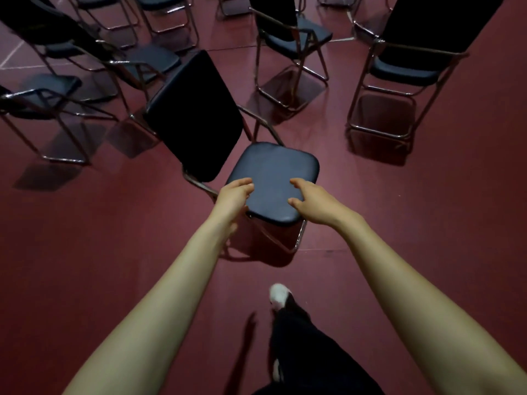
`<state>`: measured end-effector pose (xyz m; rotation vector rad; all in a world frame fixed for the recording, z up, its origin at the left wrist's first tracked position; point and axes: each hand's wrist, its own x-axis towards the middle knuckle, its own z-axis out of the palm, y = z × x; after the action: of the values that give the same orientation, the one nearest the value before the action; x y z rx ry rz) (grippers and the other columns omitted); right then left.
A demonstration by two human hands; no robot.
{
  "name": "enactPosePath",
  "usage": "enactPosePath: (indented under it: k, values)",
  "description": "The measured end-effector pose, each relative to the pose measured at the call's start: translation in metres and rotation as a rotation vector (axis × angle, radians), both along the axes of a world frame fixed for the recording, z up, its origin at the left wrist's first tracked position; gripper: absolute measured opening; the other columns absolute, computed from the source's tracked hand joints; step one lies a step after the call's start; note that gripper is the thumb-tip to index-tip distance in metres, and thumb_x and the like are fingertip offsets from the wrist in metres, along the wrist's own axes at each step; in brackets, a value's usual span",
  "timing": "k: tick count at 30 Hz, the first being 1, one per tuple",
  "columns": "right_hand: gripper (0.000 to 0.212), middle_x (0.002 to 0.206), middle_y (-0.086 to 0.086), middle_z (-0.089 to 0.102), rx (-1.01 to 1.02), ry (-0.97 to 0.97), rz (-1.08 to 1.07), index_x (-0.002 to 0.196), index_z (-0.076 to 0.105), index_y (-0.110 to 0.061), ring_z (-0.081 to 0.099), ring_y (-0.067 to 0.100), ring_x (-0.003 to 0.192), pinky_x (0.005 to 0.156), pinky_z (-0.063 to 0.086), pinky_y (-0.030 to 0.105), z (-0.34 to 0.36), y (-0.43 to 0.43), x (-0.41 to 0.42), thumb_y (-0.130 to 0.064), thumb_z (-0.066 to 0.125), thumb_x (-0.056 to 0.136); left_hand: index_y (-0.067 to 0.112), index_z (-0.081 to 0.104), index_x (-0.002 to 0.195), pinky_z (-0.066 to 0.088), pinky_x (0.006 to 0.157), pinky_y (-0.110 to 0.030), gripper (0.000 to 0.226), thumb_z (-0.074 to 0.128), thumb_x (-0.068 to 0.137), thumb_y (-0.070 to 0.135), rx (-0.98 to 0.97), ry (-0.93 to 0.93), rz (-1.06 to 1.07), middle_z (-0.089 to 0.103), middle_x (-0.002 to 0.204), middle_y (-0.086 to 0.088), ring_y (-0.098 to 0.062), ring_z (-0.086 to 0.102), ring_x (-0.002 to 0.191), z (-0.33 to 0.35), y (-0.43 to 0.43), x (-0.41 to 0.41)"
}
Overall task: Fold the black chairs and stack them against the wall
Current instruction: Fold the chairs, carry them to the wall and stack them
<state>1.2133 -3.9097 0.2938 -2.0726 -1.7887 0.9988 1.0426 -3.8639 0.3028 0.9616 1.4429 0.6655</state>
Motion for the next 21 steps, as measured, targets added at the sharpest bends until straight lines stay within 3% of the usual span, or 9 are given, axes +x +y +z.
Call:
enactPosePath:
  k: [3, 8, 11, 15, 19, 21]
  values:
    - [0.059, 0.152, 0.012, 0.032, -0.040, 0.011, -0.070, 0.148, 0.026, -0.009, 0.033, 0.026, 0.138, 0.109, 0.027, 0.031, -0.018, 0.064, 0.009, -0.025, 0.051, 0.097, 0.010, 0.058, 0.128, 0.038, 0.084, -0.028, 0.032, 0.051, 0.096, 0.009, 0.022, 0.049, -0.087, 0.055, 0.105, -0.002, -0.013, 0.048, 0.100, -0.007, 0.078, 0.015]
    - [0.060, 0.151, 0.012, 0.035, -0.086, 0.057, -0.166, 0.147, 0.029, -0.008, 0.034, 0.026, 0.138, 0.110, 0.028, 0.032, -0.027, 0.162, 0.020, -0.026, 0.053, 0.095, 0.012, 0.061, 0.124, 0.040, 0.073, -0.026, 0.032, 0.055, 0.093, 0.012, 0.002, 0.128, -0.266, 0.061, 0.111, -0.005, -0.015, 0.052, 0.102, -0.009, 0.198, 0.043]
    - [0.059, 0.151, 0.010, 0.035, -0.101, 0.065, -0.201, 0.147, 0.030, -0.011, 0.034, 0.024, 0.138, 0.110, 0.029, 0.032, -0.028, 0.214, 0.025, -0.028, 0.053, 0.096, 0.007, 0.062, 0.125, 0.043, 0.082, -0.027, 0.034, 0.055, 0.092, 0.007, 0.025, 0.201, -0.371, 0.064, 0.120, -0.012, -0.019, 0.055, 0.104, -0.011, 0.258, 0.059]
    - [0.057, 0.150, 0.010, 0.036, -0.131, 0.069, -0.268, 0.147, 0.031, -0.011, 0.036, 0.024, 0.137, 0.108, 0.030, 0.031, -0.034, 0.262, 0.026, -0.027, 0.052, 0.096, 0.009, 0.062, 0.124, 0.037, 0.062, -0.017, 0.033, 0.051, 0.093, 0.004, 0.049, 0.313, -0.579, 0.060, 0.110, -0.005, -0.011, 0.049, 0.095, -0.012, 0.320, 0.072]
    - [0.057, 0.149, 0.009, 0.038, -0.165, 0.087, -0.379, 0.146, 0.033, -0.011, 0.039, 0.024, 0.135, 0.107, 0.031, 0.031, -0.047, 0.294, 0.016, -0.028, 0.053, 0.096, 0.006, 0.063, 0.122, 0.035, 0.040, -0.005, 0.030, 0.050, 0.095, 0.002, 0.067, 0.369, -0.775, 0.058, 0.095, -0.004, -0.007, 0.046, 0.066, -0.019, 0.380, 0.074]
    - [0.056, 0.149, 0.006, 0.039, -0.159, 0.115, -0.459, 0.146, 0.033, -0.013, 0.039, 0.022, 0.135, 0.107, 0.031, 0.031, -0.056, 0.311, 0.004, -0.028, 0.053, 0.096, 0.005, 0.062, 0.123, 0.039, 0.045, -0.008, 0.030, 0.051, 0.095, 0.005, 0.072, 0.397, -0.868, 0.057, 0.098, -0.006, -0.008, 0.048, 0.068, -0.023, 0.410, 0.071]
